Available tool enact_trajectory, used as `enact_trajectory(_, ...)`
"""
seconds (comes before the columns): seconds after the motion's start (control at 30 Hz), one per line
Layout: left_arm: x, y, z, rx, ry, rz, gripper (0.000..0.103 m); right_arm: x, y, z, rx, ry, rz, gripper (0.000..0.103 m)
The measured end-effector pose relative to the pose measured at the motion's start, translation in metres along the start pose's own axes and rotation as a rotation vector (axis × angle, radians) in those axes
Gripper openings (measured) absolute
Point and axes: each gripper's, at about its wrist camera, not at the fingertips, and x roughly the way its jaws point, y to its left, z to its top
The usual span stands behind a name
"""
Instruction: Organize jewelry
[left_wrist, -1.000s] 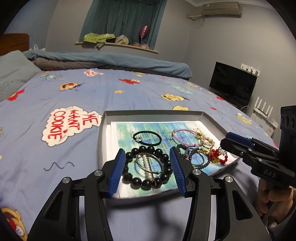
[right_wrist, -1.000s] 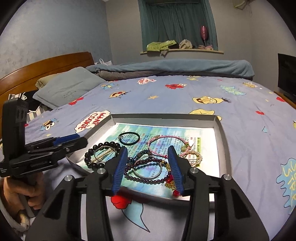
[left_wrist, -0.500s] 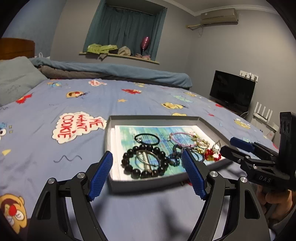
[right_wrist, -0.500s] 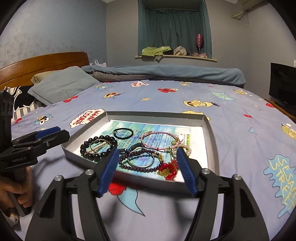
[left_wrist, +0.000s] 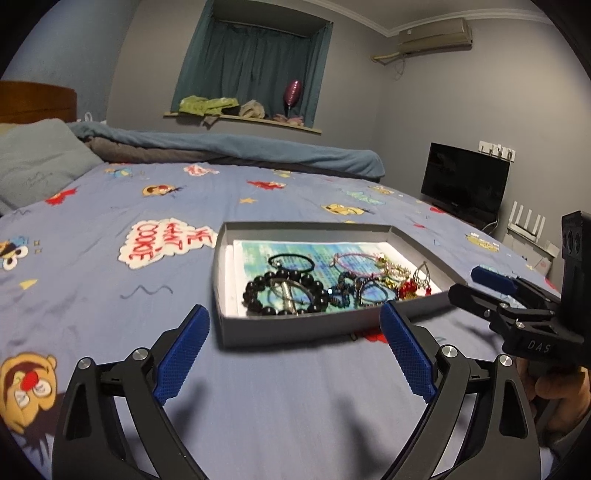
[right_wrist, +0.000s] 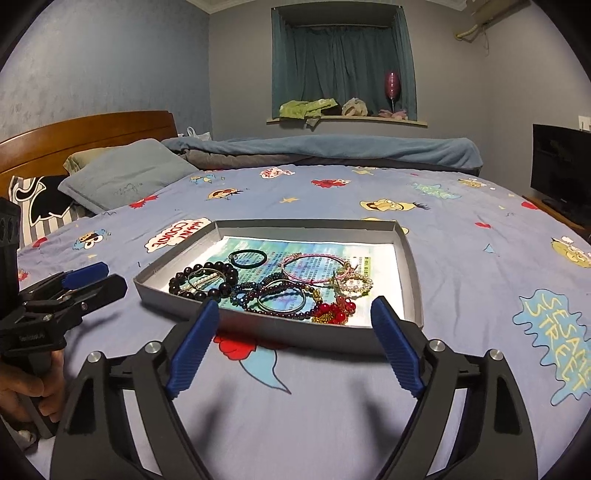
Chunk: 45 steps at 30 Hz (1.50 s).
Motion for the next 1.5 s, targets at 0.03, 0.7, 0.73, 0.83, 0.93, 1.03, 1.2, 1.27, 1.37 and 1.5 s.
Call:
enact_trajectory(0.03,-0.002,-0.001,-0.001,0.000,-0.004,0.002,0.093,-0.001,0.001,-0.001,-0.003,-0.003,-0.004,0.087)
enact_trajectory(0.7,-0.026,-0.013,-0.008,0.029,-0.073,0.050,0.098,-0.028,0.004,-0.016,-0.008,-0.035,-0.023,0.097)
enact_trajectory(0.73,-0.026,-0.014,-0.008,0.032,-0.074,0.054,0.098,-0.029,0.004,-0.016,-0.004,-0.036,-0.024,0.097)
enact_trajectory(0.83,-0.026,-0.017,-0.007,0.044,-0.072,0.063,0.098,-0.029,0.003,-0.016,0.000,-0.038,-0.026,0.098)
enact_trajectory(0.93,-0.025,-0.019,-0.007,0.060,-0.070,0.070,0.098,-0.029,0.004,-0.017,-0.006,-0.035,-0.028,0.098)
enact_trajectory(1.03,-0.026,-0.023,-0.008,0.076,-0.070,0.079,0.098,-0.029,0.006,-0.017,-0.012,-0.037,-0.029,0.098)
enact_trajectory(1.2,-0.025,-0.023,-0.008,0.077,-0.064,0.093,0.098,-0.029,0.006,-0.017,-0.014,-0.037,-0.030,0.098)
enact_trajectory(1.27,-0.025,-0.021,-0.007,0.068,-0.064,0.094,0.098,-0.030,0.006,-0.017,-0.015,-0.037,-0.029,0.097)
enact_trajectory(1.37,-0.025,-0.021,-0.007,0.065,-0.063,0.100,0.098,-0.030,0.006,-0.017,-0.015,-0.037,-0.029,0.098)
enact_trajectory(1.5,-0.025,-0.022,-0.008,0.070,-0.060,0.105,0.098,-0.030,0.006,-0.017,-0.017,-0.037,-0.029,0.098)
